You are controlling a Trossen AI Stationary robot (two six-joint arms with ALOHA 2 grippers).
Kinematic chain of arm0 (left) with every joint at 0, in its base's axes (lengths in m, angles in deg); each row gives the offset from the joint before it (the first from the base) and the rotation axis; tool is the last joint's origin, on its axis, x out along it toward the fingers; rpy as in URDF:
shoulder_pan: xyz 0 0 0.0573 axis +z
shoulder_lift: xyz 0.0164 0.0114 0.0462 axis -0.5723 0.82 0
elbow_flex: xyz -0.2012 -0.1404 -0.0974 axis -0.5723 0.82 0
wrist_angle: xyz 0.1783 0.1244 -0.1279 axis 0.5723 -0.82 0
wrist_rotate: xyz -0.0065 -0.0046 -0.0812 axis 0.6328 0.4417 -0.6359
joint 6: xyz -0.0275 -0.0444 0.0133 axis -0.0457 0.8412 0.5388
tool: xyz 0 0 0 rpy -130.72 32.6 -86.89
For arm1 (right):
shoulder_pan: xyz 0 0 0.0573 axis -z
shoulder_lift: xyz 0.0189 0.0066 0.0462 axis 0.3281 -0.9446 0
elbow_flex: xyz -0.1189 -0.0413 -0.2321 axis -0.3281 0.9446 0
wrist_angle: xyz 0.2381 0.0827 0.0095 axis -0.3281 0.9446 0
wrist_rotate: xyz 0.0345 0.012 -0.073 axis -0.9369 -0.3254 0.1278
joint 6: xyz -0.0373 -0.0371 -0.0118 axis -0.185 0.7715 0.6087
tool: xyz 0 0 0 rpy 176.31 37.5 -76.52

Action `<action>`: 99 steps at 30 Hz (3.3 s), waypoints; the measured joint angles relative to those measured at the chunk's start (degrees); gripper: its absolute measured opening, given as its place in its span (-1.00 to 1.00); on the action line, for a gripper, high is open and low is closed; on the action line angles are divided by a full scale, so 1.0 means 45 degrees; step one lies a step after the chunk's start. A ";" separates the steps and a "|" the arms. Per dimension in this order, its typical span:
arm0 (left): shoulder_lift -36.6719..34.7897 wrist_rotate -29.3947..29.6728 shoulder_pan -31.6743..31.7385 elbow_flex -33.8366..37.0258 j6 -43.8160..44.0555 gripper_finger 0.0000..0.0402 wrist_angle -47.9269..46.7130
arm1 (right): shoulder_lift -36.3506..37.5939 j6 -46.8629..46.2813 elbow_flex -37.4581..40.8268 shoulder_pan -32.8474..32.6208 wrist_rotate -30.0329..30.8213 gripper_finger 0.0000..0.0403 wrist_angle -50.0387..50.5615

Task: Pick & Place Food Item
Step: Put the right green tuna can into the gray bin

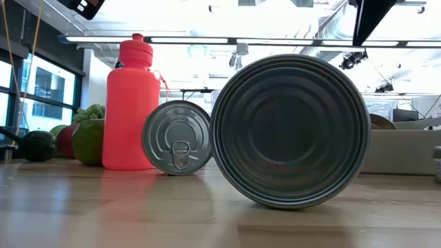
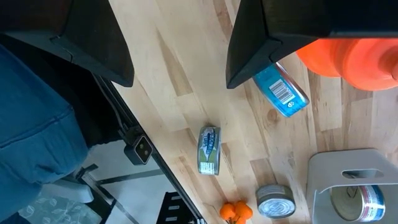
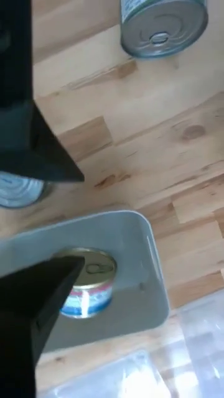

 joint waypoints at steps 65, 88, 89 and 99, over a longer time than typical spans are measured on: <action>-0.0002 0.0005 0.0000 -0.0003 -0.0005 0.22 -0.0214 | 0.0408 -0.5972 0.6625 -0.0755 -0.4639 0.83 -0.6095; 0.0000 0.0007 0.0000 0.0000 -0.0287 0.22 -0.0214 | 0.0471 -0.6251 0.6620 -0.0755 -0.3648 0.83 -0.6034; -0.0004 0.0005 0.0000 0.0000 -0.0287 0.22 -0.0214 | 0.0471 -0.6349 0.6620 -0.0755 -0.3672 0.83 -0.6034; -0.0003 0.0005 0.0000 -0.0001 -0.0301 0.22 -0.0214 | 0.0269 -0.6310 0.6580 -0.0779 -0.3654 0.83 -0.6030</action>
